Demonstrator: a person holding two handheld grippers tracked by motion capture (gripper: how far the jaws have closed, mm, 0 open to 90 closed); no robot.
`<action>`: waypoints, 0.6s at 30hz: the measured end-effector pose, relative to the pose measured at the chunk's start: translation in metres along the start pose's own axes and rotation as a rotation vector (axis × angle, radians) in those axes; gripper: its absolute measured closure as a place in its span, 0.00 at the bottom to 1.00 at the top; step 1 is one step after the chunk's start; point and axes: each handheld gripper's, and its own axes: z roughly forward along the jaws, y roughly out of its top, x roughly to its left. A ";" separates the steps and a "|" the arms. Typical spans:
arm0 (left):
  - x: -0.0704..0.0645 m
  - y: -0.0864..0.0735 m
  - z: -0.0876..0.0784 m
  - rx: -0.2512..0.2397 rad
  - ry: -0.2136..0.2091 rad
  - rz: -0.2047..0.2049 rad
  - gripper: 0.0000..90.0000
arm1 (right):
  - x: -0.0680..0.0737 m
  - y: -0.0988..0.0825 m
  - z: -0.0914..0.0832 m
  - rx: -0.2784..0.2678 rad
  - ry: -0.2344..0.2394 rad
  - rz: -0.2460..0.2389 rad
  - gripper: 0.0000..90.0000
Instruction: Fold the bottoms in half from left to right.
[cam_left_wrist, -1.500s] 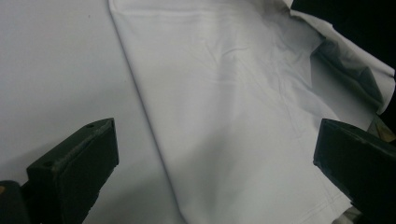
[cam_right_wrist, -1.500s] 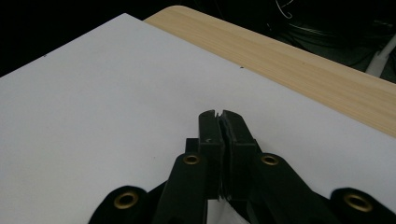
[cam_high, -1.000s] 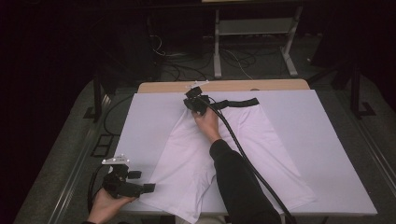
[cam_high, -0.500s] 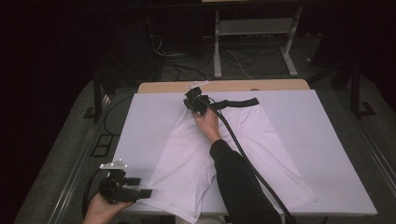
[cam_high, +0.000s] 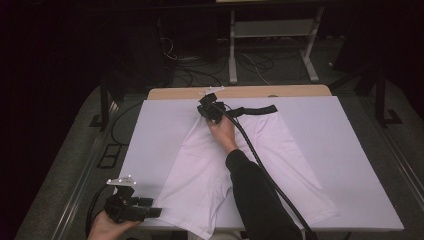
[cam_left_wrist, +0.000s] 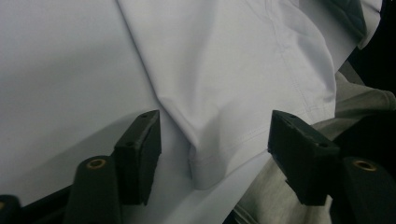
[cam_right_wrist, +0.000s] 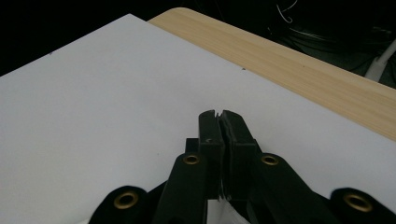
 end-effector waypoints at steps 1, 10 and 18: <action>0.000 0.000 -0.001 -0.001 0.001 -0.002 0.44 | 0.000 0.000 0.000 -0.001 0.001 -0.002 0.96; 0.004 -0.003 -0.001 0.036 -0.021 -0.010 0.71 | 0.000 0.000 -0.001 -0.002 0.005 -0.004 0.96; 0.006 -0.004 0.003 0.091 -0.090 0.007 0.94 | 0.000 0.001 -0.003 -0.005 0.012 -0.008 0.96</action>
